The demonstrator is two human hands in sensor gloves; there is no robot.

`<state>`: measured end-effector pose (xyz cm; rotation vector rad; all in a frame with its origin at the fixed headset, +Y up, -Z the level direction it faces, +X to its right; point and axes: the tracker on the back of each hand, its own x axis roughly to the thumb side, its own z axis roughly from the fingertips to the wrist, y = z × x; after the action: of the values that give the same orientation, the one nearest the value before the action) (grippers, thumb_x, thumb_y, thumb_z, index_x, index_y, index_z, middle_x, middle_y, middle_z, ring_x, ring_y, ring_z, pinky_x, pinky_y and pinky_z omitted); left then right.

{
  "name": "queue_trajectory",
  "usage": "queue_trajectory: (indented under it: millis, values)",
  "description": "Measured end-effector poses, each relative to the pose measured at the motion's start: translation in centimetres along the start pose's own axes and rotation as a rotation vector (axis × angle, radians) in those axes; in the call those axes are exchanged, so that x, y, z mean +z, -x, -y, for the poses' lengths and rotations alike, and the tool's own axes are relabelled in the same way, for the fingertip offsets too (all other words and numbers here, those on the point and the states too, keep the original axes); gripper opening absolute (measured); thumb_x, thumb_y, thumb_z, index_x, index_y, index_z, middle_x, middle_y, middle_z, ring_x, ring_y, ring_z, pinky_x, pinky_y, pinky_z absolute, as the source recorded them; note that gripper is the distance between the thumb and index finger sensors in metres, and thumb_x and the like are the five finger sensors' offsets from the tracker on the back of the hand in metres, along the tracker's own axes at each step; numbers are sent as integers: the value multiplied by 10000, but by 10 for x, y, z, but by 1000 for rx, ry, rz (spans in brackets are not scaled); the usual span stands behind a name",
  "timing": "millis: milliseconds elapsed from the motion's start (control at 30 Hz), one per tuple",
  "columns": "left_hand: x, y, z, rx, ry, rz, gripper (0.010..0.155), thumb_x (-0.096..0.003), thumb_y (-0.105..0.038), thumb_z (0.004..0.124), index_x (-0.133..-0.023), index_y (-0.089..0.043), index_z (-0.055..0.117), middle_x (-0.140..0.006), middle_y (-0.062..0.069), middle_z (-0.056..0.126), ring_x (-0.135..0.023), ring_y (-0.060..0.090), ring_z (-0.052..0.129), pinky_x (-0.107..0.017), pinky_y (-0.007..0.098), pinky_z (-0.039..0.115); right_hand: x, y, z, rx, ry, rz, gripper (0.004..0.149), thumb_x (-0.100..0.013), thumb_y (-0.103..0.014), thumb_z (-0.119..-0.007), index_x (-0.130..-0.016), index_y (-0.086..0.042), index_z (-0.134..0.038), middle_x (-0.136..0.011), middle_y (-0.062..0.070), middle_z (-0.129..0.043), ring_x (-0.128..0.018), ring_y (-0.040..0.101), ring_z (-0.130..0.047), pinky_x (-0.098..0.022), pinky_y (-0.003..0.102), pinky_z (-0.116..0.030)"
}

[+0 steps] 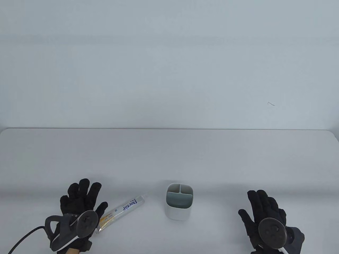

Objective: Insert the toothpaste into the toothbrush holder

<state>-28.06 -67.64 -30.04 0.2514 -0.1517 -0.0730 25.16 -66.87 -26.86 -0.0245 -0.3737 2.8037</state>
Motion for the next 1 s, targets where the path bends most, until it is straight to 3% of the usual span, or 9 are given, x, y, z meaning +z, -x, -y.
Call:
queue_trajectory:
  millis: [167,533,867,1000]
  values:
    - [-1,-4,4,-2,57,8,687,-599,-589,471,-1173,-230,351,-1242,233,436,-1067,592,553,-660,741,558,1,-3,-1,-4,-11,15,667,-588,-550,-634,-1149,-251,-432,-1220,168,-515,-1056,541,-608,-677,718,-458]
    - [0,-9,11,43,71,8,701,-599,-591,468,-1173,-216,318,-1240,241,431,-1066,593,557,-661,740,559,-1,2,0,-39,20,2,656,-590,-544,-633,-1145,-247,-447,-1217,165,-518,-1054,536,-618,-677,714,-465]
    - [-7,-5,39,96,222,-39,784,-596,-619,469,-1173,-134,251,-1238,260,420,-1069,591,556,-664,738,561,-4,1,1,-128,4,26,649,-596,-546,-624,-1145,-242,-459,-1212,164,-535,-1048,530,-632,-677,711,-468]
    - [-7,-6,61,78,334,-29,796,-594,-627,474,-1171,-135,233,-1239,255,415,-1073,585,551,-666,737,558,-3,-1,0,-121,1,33,640,-596,-537,-627,-1140,-235,-476,-1203,166,-556,-1041,529,-646,-674,710,-475]
